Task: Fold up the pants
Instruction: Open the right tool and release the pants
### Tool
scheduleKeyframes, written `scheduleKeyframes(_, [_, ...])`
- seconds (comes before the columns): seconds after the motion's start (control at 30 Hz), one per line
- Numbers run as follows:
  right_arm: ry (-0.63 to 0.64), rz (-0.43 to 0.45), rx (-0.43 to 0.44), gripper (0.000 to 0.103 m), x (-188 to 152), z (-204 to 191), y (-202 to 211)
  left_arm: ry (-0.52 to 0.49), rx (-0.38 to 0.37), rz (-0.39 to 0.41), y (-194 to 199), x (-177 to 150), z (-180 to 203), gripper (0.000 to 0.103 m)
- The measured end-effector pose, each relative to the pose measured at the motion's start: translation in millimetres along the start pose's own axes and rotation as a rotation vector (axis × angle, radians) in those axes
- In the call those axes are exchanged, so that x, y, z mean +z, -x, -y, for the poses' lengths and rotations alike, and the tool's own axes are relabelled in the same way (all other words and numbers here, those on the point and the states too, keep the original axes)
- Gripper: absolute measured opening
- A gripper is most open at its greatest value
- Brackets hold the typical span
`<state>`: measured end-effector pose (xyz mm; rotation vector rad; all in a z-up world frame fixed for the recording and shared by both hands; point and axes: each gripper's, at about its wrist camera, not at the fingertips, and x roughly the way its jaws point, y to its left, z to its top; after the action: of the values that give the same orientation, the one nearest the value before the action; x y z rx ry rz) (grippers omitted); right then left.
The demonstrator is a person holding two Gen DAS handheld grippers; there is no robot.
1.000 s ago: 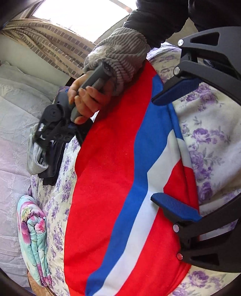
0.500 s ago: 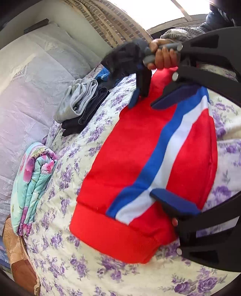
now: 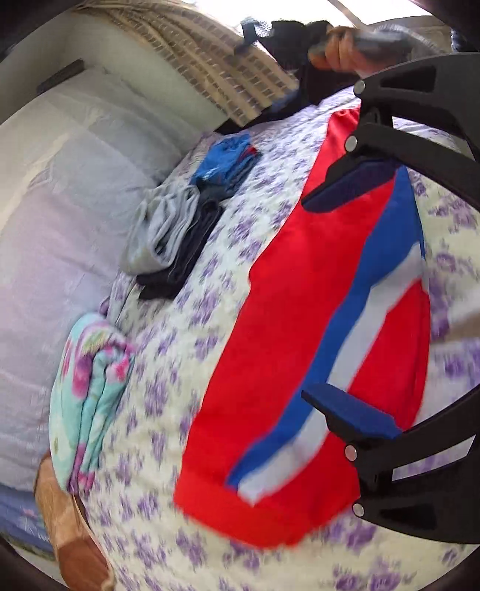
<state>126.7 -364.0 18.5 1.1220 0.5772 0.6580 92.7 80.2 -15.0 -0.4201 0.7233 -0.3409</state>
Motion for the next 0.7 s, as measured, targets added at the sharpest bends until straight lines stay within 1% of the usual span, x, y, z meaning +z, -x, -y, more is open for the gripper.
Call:
scheduleKeyframes(0.03, [-0.005, 0.033, 0.019, 0.097, -7, -12, 14, -0.027, 0.011, -0.012, -6, -2, 13, 0.092])
scheduleKeyframes(0.07, [-0.001, 0.065, 0.033, 0.098, -10, -25, 37, -0.060, 0.023, -0.029, -13, -5, 28, 0.093])
scheduleKeyframes(0.13, [0.063, 0.102, 0.112, 0.099, -21, -54, 69, -0.115, 0.021, -0.059, -26, -12, 55, 0.094])
scheduleKeyframes(0.17, [0.123, 0.120, 0.122, 0.099, -27, -69, 86, -0.138, 0.014, -0.076, -32, -17, 68, 0.094])
scheduleKeyframes(0.2, [0.205, 0.139, 0.092, 0.099, -33, -83, 98, -0.151, 0.010, -0.088, -37, -22, 80, 0.095])
scheduleKeyframes(0.23, [0.302, 0.166, 0.027, 0.099, -38, -96, 109, -0.159, 0.008, -0.096, -40, -28, 89, 0.095])
scheduleKeyframes(0.3, [0.443, 0.254, -0.145, 0.099, -45, -102, 131, -0.175, 0.000, -0.104, -44, -41, 105, 0.095])
scheduleKeyframes(0.33, [0.468, 0.278, -0.212, 0.099, -46, -95, 140, -0.189, 0.000, -0.104, -44, -47, 110, 0.095])
scheduleKeyframes(0.37, [0.466, 0.274, -0.265, 0.099, -46, -83, 147, -0.202, 0.005, -0.103, -44, -52, 113, 0.095])
scheduleKeyframes(0.4, [0.440, 0.250, -0.299, 0.099, -45, -69, 153, -0.216, 0.016, -0.100, -44, -55, 114, 0.095])
scheduleKeyframes(0.47, [0.310, 0.201, -0.336, 0.099, -40, -26, 168, -0.229, 0.049, -0.096, -43, -58, 111, 0.095])
scheduleKeyframes(0.53, [0.169, 0.204, -0.361, 0.099, -39, 15, 186, -0.215, 0.078, -0.105, -44, -57, 103, 0.095])
scheduleKeyframes(0.63, [0.031, 0.217, -0.404, 0.099, -39, 65, 204, -0.156, 0.114, -0.120, -46, -55, 83, 0.095])
scheduleKeyframes(0.67, [-0.011, 0.218, -0.405, 0.098, -40, 80, 203, -0.135, 0.123, -0.126, -47, -55, 77, 0.095])
scheduleKeyframes(0.7, [-0.049, 0.216, -0.395, 0.095, -39, 94, 203, -0.109, 0.129, -0.135, -48, -55, 70, 0.095])
